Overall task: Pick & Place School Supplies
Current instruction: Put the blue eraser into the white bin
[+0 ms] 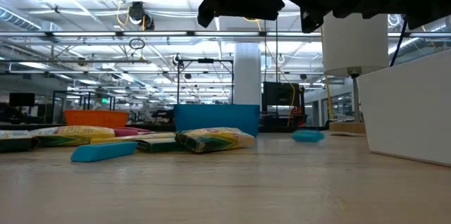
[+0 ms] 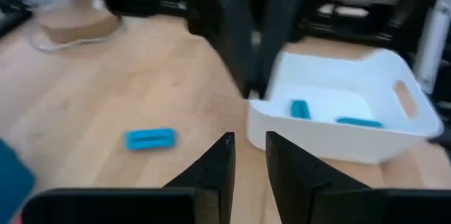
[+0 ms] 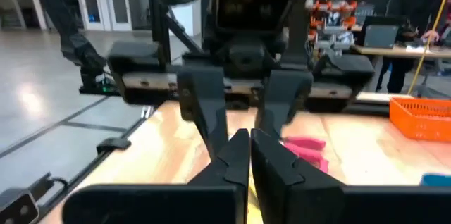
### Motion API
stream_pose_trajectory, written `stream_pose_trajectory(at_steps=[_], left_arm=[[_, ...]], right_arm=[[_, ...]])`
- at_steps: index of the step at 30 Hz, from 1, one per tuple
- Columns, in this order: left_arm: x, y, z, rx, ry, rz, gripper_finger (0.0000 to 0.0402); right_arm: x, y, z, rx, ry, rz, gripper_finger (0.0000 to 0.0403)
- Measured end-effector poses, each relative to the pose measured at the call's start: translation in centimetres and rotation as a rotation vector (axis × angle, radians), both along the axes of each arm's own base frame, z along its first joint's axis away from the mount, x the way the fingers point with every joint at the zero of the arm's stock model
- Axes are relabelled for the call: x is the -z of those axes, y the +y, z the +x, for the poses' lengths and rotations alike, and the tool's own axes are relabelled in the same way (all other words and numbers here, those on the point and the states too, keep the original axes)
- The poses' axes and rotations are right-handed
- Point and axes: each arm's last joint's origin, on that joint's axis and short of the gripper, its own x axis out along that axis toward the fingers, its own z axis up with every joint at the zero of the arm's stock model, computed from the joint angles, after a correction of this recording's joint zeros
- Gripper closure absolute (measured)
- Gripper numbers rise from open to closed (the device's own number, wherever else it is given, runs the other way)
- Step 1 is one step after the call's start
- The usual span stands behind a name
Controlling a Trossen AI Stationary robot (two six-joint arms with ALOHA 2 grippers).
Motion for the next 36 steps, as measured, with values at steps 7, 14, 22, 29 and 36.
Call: stream_pose_trajectory(at_steps=[7, 14, 22, 29, 36], left_arm=[[1.1, 0.1, 0.5, -0.030, 0.023, -0.015, 0.0314], [5.6, 4.0, 3.2, -0.055, 0.070, -0.177, 0.0313], [8.6, 7.7, 4.7, -0.040, 0.099, -0.206, 0.0313], [6.8, 8.3, 4.6, 0.071, 0.065, -0.234, 0.0313], [0.5, 7.7, 2.7, 0.070, -0.060, -0.152, 0.0313]], right_arm=[[-0.6, -0.4, -1.3, 0.029, 0.113, 0.041, 0.0395], [-1.9, -0.9, -3.1, 0.056, 0.170, 0.062, 0.0336], [-2.2, -1.0, -3.8, 0.076, 0.196, 0.081, 0.0247], [1.0, -3.3, -4.4, 0.369, 0.521, 0.194, 0.0225], [1.7, -5.2, -3.1, 0.449, 0.745, 0.284, 0.0218]])
